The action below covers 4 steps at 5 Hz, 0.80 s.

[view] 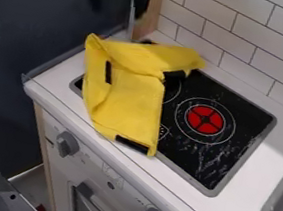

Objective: Fold the cloth from top right to left bottom

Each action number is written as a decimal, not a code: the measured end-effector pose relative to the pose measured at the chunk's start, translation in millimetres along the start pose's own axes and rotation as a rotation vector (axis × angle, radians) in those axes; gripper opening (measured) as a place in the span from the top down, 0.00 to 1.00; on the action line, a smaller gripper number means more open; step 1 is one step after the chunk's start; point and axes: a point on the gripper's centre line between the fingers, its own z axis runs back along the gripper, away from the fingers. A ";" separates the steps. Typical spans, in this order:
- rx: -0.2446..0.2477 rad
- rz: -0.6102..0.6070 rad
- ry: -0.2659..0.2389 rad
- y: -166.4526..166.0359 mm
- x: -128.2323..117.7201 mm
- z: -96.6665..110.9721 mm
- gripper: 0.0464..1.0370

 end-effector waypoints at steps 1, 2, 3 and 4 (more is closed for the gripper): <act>0.129 -0.014 -0.047 -15.0 -6.1 17.3 0.04; 0.142 -0.096 -0.055 -53.0 -13.3 16.5 0.04; 0.145 -0.181 -0.027 -101.0 -20.4 7.6 0.04; 0.143 -0.248 -0.056 -150.7 -30.2 5.1 0.04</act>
